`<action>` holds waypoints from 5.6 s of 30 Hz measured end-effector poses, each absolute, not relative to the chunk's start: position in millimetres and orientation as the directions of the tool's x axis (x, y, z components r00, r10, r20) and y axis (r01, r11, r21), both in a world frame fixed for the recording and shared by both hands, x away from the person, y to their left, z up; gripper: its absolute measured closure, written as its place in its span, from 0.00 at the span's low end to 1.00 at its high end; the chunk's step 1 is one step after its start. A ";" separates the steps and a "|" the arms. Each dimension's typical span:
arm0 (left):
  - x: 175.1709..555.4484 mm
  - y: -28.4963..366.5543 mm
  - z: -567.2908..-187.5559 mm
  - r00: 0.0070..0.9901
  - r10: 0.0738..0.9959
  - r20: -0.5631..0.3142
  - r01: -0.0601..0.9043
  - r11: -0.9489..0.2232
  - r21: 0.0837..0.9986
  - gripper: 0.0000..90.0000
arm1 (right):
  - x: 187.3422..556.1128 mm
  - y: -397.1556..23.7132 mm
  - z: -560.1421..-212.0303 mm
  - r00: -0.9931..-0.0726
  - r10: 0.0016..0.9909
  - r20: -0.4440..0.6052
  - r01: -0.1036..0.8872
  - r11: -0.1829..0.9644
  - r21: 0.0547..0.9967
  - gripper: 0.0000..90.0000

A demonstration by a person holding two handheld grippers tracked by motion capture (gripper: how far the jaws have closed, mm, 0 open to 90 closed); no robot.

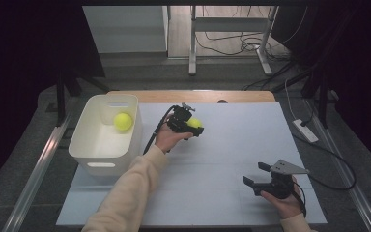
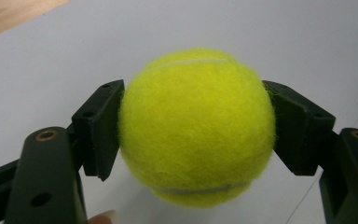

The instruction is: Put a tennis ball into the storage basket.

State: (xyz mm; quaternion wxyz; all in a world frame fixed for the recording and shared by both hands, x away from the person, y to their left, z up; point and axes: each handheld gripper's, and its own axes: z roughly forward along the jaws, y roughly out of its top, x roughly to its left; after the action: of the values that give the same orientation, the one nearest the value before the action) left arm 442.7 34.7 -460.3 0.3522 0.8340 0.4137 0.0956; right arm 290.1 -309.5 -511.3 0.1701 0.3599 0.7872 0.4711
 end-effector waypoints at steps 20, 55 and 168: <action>429.1 50.4 -440.3 0.630 0.767 -0.122 0.595 -0.376 0.710 0.30 | 290.3 -308.8 -511.4 -0.682 0.728 0.069 0.407 0.299 0.863 0.16; 415.6 71.2 -411.9 0.636 0.765 -0.107 0.542 -0.343 0.767 0.30 | 290.7 -307.9 -511.8 -0.684 0.726 0.069 0.408 0.302 0.862 0.16; 369.2 198.9 -357.3 0.455 0.888 -0.066 0.488 -0.187 0.852 0.30 | 290.7 -306.3 -509.8 -0.678 0.733 0.063 0.404 0.300 0.864 0.16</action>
State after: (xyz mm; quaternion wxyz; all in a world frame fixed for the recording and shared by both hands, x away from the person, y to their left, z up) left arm 369.2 198.9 -357.3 0.4328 0.7351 0.4680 0.2309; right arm 290.7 -306.3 -509.8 0.1752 0.3611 0.7869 0.4686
